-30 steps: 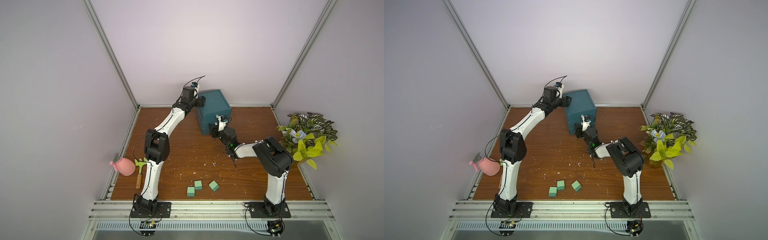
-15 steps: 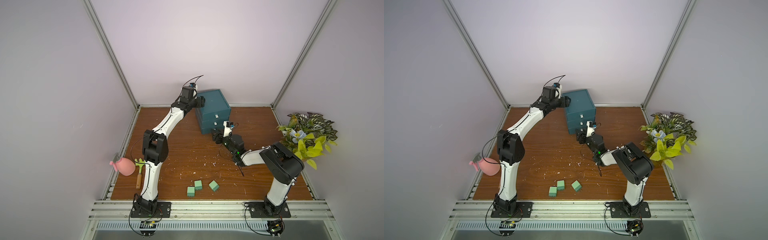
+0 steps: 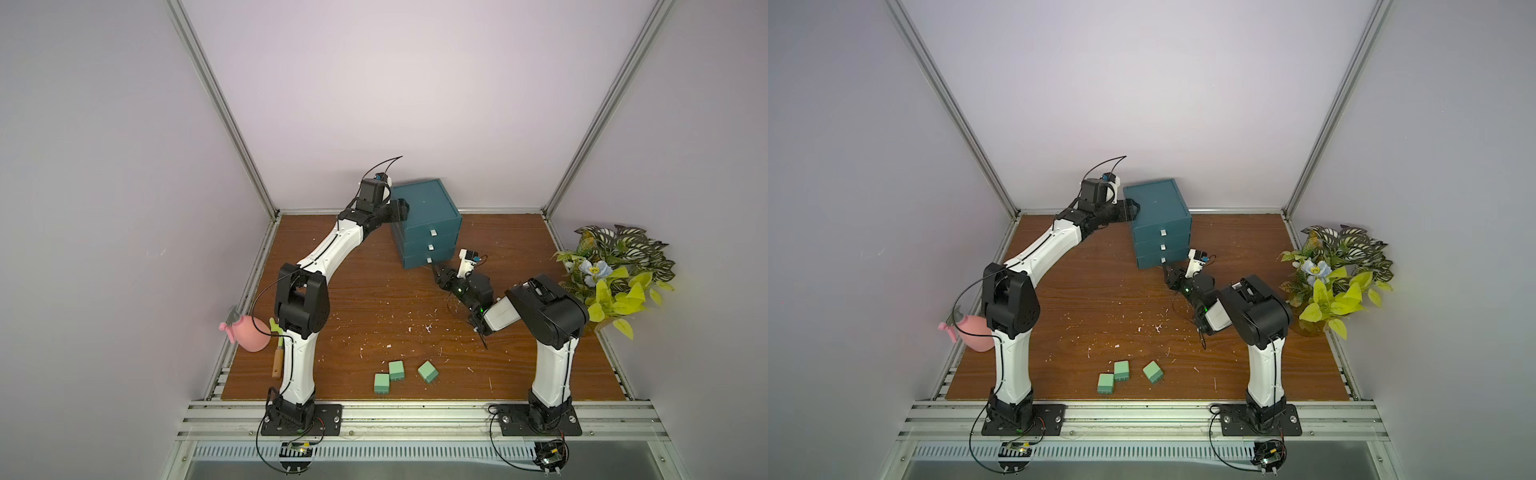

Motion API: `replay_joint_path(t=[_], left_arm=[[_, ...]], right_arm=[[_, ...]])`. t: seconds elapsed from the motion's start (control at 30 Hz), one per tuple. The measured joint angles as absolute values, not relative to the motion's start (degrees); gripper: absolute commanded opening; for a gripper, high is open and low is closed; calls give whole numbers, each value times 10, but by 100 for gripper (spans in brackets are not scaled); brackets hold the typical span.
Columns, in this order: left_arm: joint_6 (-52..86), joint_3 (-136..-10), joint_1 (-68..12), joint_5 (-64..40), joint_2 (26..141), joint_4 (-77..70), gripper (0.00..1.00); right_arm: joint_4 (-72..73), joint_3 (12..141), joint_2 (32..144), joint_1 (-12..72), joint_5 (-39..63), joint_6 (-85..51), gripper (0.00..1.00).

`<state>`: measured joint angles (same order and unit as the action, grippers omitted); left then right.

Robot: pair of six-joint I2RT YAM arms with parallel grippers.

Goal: Place the plugs into the drawer by color
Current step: Open the drawer in the storage box.

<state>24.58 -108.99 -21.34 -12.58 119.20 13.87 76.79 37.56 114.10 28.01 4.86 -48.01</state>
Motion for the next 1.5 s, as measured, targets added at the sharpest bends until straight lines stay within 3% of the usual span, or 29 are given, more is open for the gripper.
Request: replay_joint_path(t=[0.23, 0.97, 1.07, 1.23, 1.5], left_arm=[[249, -1087, -213, -133, 1192, 135, 74], [254, -1077, -213, -143, 1191, 118, 74], [254, -1077, -213, -143, 1191, 118, 74], [254, -1077, -213, -143, 1191, 118, 74], [254, -1077, -213, -143, 1191, 118, 74]], right_arm=[[778, 409, 1183, 269, 56, -540, 35], [801, 489, 1280, 256, 85, -649, 25], [800, 491, 1280, 255, 90, -654, 19], [799, 492, 1280, 252, 94, -655, 0], [799, 466, 1266, 251, 98, -644, 0]])
